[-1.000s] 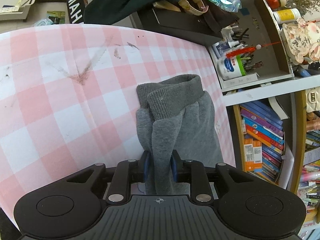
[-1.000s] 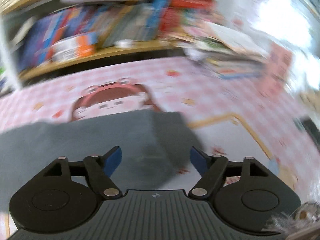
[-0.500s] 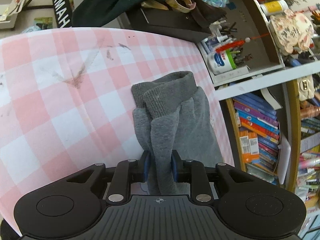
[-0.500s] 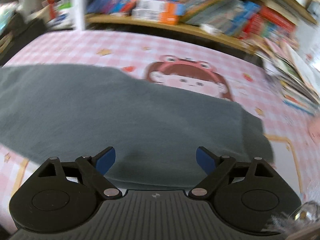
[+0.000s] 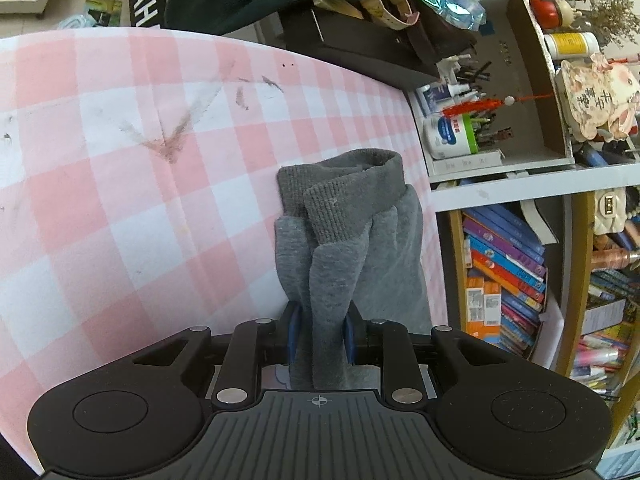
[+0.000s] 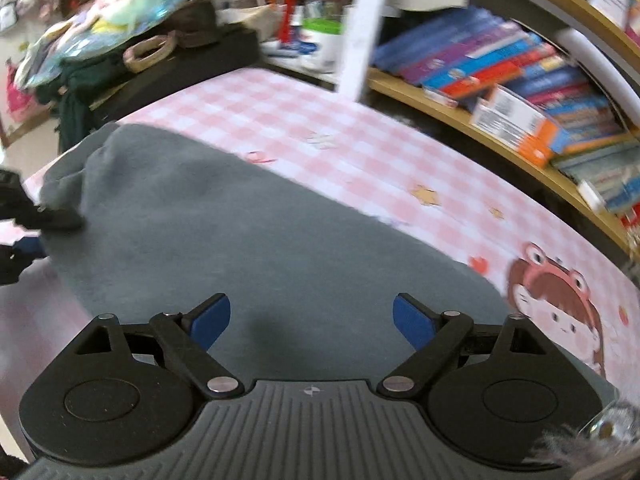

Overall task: Fold clothes
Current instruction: 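Hold the folded edge with the left gripper while the right gripper opens and moves over the sweatshirt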

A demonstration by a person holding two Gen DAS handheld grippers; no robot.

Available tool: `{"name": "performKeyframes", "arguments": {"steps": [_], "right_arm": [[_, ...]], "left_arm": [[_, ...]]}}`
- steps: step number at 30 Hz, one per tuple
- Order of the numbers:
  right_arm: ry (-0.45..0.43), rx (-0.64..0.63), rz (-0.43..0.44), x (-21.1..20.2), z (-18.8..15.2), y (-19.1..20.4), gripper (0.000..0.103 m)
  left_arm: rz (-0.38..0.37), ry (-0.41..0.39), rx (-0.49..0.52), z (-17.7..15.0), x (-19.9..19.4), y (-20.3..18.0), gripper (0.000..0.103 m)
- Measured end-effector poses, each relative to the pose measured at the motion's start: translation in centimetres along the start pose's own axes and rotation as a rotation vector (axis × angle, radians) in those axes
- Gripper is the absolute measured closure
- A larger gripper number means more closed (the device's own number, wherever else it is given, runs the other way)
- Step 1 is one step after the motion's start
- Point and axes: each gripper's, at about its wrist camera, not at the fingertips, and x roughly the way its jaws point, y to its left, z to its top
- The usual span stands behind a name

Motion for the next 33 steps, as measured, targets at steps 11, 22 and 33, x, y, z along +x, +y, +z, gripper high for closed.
{"name": "performKeyframes", "arguments": {"steps": [11,22,33], "right_arm": [[0.070,-0.071,-0.001,0.8,-1.4,1.9,0.015],[0.068,-0.048,0.001,0.5,-1.5,1.7,0.015],[0.006,0.055,-0.017,-0.7,-1.2,0.3,0.016]], "left_arm": [[0.005,0.014,-0.013,0.4,0.7,-0.5,0.086],[-0.043,-0.057,0.407,-1.5,-0.5,-7.0,0.093],[-0.002,-0.047,0.426,-1.5,-0.8,-6.5,0.093]]}}
